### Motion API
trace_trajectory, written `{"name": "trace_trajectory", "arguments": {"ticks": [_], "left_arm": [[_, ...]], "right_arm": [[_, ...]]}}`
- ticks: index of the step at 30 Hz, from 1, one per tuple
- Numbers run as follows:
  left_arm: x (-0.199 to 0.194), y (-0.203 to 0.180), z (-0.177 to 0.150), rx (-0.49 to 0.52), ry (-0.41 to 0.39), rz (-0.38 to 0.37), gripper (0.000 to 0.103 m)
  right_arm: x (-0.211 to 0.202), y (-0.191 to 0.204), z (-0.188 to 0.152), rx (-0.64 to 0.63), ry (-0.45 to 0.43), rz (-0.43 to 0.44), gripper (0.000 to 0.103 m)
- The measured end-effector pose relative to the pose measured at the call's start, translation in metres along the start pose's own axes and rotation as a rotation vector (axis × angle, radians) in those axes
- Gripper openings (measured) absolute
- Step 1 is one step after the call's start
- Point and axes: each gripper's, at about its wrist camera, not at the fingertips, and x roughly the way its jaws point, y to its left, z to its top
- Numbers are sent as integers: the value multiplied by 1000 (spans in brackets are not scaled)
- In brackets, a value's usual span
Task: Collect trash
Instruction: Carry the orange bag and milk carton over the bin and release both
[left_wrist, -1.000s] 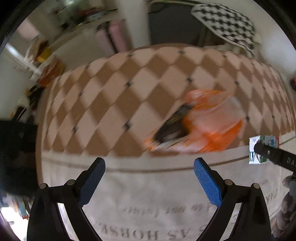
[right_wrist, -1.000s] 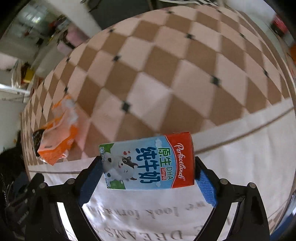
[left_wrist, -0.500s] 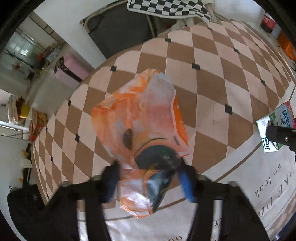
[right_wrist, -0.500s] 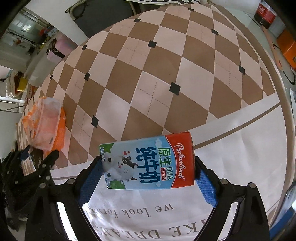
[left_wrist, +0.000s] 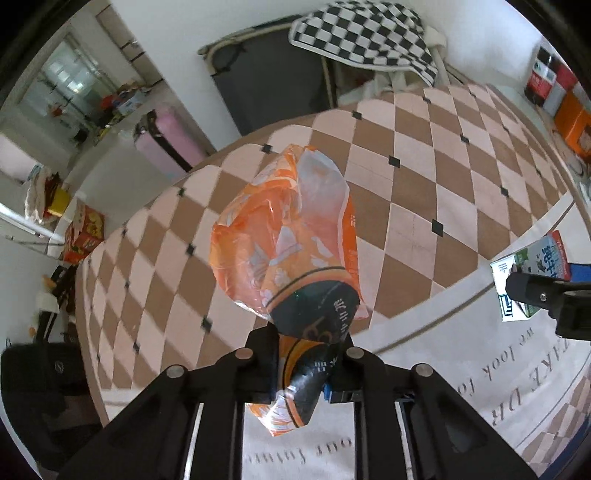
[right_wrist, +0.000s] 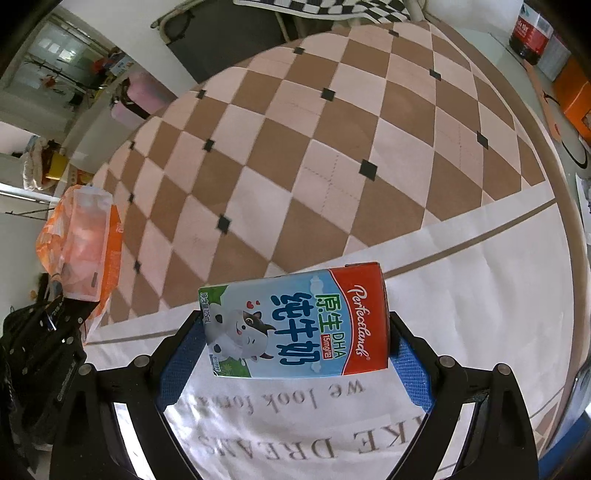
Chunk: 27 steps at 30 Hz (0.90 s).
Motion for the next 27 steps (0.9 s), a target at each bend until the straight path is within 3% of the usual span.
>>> {"name": "trace_trajectory", "arguments": {"ticks": [8,14,20,27], "left_arm": [[-62,12,-53,-97,-76,44,13],[-122,21,-132,-152,-130,34,13],[-170,18,-223,-159,-180,-1,13],[-194,-3,-348,-133,-137,-99,13]], "right_arm": [[-49,9,-55,-48,-60,18,94],[-95,19,-137,-87,-105,40,94],[-139,21,-253,-96,-168,42,94],[-150,1,-414,-22,-146,27,94]]}}
